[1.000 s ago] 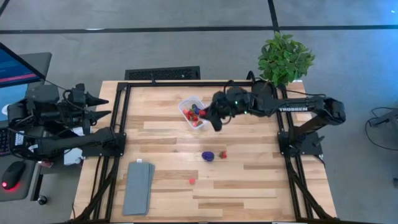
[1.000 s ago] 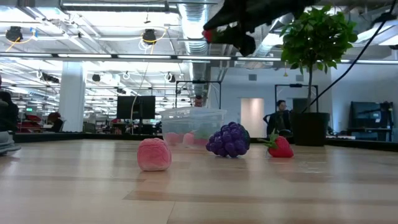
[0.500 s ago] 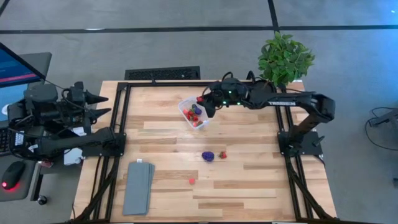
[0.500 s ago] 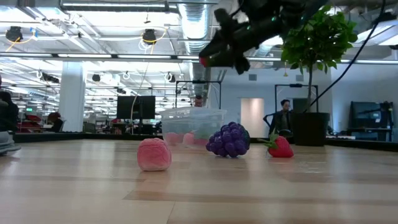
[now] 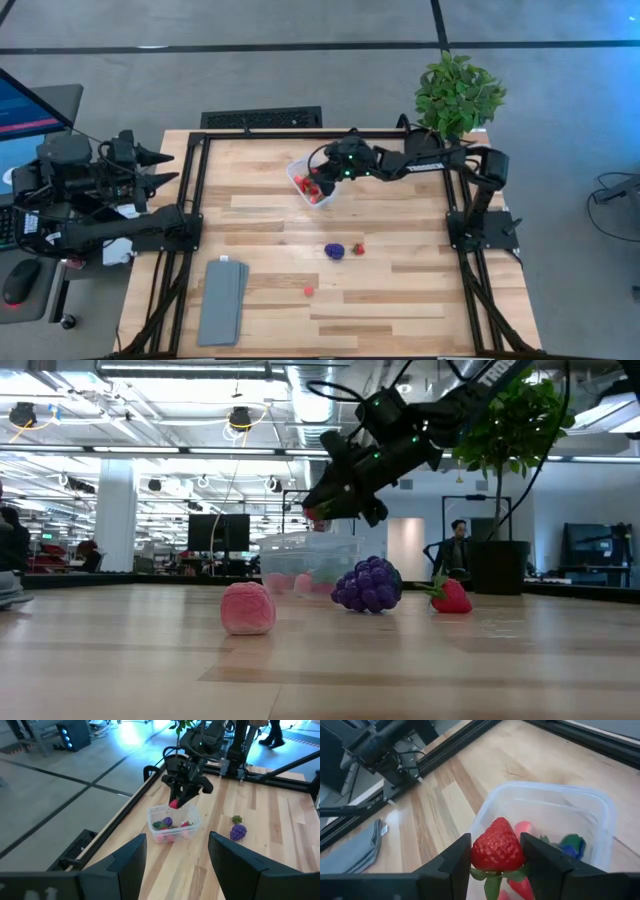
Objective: Pick and placing Produce into tupperware
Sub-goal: Put the strawberry into the transparent container
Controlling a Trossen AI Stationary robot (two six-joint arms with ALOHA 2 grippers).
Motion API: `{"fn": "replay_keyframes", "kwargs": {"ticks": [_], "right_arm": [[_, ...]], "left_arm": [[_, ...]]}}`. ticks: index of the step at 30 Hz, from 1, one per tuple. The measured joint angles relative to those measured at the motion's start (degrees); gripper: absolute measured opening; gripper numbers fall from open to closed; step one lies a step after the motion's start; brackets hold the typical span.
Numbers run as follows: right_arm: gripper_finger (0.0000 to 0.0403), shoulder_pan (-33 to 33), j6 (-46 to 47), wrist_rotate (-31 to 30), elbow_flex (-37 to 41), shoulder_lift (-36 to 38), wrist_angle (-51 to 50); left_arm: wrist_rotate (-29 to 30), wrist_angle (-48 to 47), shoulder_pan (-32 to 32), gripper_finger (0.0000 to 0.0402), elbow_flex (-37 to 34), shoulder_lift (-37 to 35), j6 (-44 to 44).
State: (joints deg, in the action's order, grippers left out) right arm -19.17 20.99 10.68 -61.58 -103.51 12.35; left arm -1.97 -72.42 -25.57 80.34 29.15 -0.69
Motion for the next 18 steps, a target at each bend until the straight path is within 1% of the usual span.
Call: {"fn": "replay_keyframes", "kwargs": {"ticks": [3,18], "right_arm": [[0.0184,0.3,0.0,0.0,0.0,-0.9,0.8],[0.0216,-0.1,0.1,-0.1,-0.1,-0.8,0.8]], "left_arm": [[0.2,0.0,0.0,0.0197,0.0,0.0,0.4],[1.2,0.0,0.0,0.019,0.0,0.0,0.4]]}}
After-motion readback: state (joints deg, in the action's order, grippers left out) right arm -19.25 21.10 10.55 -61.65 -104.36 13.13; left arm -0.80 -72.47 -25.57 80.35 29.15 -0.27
